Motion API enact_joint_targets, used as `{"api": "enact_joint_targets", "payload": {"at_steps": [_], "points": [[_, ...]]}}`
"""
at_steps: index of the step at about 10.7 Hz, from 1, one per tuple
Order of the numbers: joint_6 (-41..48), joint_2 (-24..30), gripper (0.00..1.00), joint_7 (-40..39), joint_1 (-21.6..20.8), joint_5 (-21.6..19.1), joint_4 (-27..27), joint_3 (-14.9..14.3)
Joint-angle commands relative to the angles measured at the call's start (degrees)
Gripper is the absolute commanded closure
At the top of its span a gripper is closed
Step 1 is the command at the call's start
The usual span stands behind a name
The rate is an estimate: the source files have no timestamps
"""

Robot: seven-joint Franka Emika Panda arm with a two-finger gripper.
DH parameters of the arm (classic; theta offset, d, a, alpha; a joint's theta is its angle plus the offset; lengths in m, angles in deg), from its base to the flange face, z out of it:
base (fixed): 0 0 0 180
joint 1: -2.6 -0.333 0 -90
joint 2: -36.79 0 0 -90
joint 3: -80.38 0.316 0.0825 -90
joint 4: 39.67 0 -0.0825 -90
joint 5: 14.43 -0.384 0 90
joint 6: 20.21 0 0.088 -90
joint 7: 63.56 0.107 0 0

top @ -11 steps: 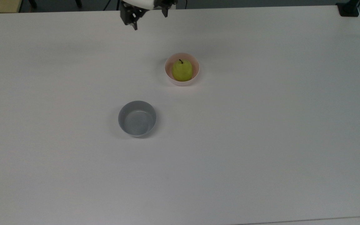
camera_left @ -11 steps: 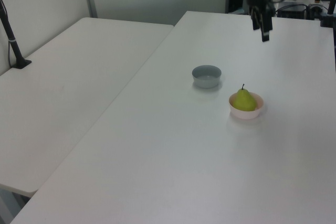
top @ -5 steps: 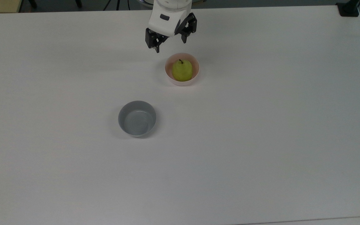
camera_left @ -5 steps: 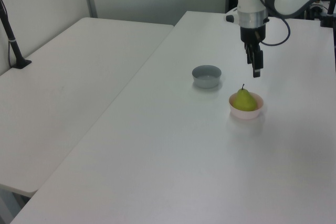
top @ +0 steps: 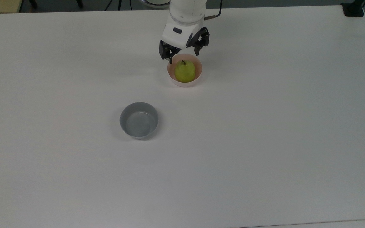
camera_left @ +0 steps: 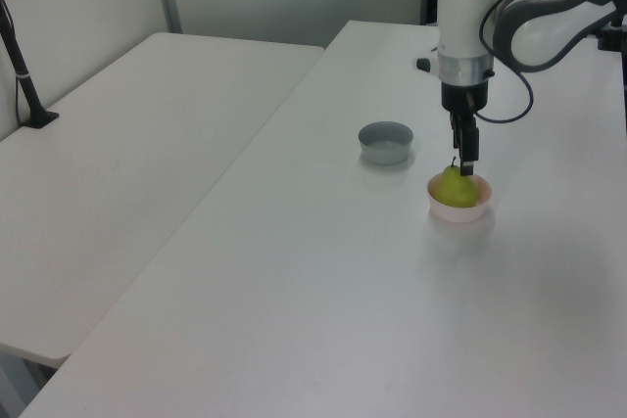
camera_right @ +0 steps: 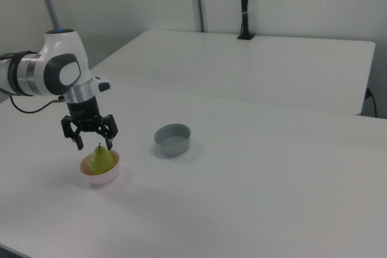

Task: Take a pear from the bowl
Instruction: 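Lower the gripper around the pear and close on it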

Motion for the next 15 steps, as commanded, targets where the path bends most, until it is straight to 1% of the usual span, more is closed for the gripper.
{"api": "enact_joint_targets", "payload": {"at_steps": [1,4,6,7,8,9,10,13,15], "points": [[-4.34,-1.60,0.05,2.01,-0.83,-0.78,0.75,-0.19],[-4.61,-3.36,0.11,2.01,-0.83,-0.69,0.58,-0.19],[-4.79,-4.24,0.27,2.01,-0.83,-0.69,0.40,-0.19],[-4.87,-4.33,0.37,2.10,-0.83,-0.69,0.40,-0.19],[-5.92,-4.34,0.58,2.10,-0.74,-0.69,0.40,-0.19],[-6.02,-4.34,0.82,2.10,-0.74,-0.69,0.40,-0.19],[-5.93,-4.16,1.00,2.01,-0.74,-0.69,0.40,-0.19],[-4.79,-3.63,1.00,2.01,-0.39,-0.69,0.40,-0.19],[-2.08,-2.32,1.00,1.92,-0.30,-0.69,0.32,-0.19]]}}
